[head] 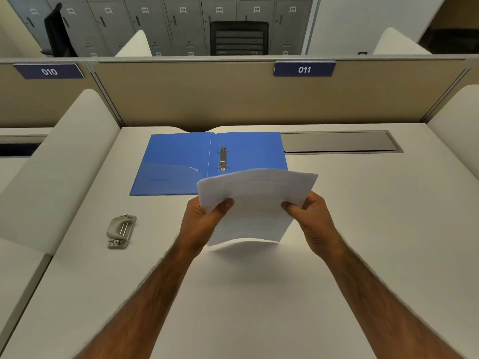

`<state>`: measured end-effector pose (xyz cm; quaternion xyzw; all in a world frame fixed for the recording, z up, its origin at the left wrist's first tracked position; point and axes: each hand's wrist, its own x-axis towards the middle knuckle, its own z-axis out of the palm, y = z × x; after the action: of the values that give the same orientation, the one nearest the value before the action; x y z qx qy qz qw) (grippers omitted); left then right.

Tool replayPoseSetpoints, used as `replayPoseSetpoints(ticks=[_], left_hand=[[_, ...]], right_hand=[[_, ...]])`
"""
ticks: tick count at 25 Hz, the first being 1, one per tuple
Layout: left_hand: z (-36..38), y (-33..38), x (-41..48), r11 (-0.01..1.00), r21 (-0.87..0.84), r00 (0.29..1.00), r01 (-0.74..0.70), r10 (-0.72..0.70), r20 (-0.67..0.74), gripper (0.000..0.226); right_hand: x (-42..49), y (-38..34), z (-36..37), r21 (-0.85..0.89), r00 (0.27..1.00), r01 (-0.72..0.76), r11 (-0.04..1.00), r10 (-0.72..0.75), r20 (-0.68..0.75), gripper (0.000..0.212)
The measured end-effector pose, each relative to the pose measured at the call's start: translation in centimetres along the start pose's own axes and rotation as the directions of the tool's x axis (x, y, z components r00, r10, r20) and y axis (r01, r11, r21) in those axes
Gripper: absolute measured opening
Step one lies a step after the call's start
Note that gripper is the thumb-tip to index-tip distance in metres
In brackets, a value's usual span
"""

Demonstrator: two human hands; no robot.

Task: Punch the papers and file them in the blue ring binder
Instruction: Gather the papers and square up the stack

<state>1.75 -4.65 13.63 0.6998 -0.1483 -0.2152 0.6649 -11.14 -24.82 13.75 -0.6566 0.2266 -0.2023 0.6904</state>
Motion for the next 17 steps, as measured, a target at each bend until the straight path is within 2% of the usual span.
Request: replayPoseSetpoints(ticks=[2,8,13,15,17], left_hand=[[-0.3,-0.1,0.1,1.0,-0.011,1.0,-0.003,0.003,0.015,0.052],[0.4,-0.9,0.2,0.999,-0.018,0.999,0.04,-0.041,-0.032,0.026],[0.7,-0.6,0.5,0.998,-0.044,0.998,0.036,-0.038,-0.058,0.028],[0.6,-0.4,0.7,0.994,-0.103,0.997,0.021,-0.029,-0.077,0.024],[0.4,-0.2,0.8,0.97,-0.244,0.995,0.011,-0.035,-0.097,0.021]], right_hand=[[0.0,-0.2,-0.2,0.016,1.0,0.019,1.0,-0.019,0.022,0.037],[-0.1,1.5,0.0,-0.047,0.999,-0.04,0.998,0.039,-0.007,0.034],[-0.3,3.1,-0.5,-0.095,0.996,-0.093,0.991,0.094,0.006,0.028],[-0.2,3.7,-0.9,-0.133,0.994,-0.113,0.985,0.114,-0.003,0.024],[-0.3,4.6,-1.3,-0.106,0.983,-0.185,0.977,0.181,-0.044,0.016]])
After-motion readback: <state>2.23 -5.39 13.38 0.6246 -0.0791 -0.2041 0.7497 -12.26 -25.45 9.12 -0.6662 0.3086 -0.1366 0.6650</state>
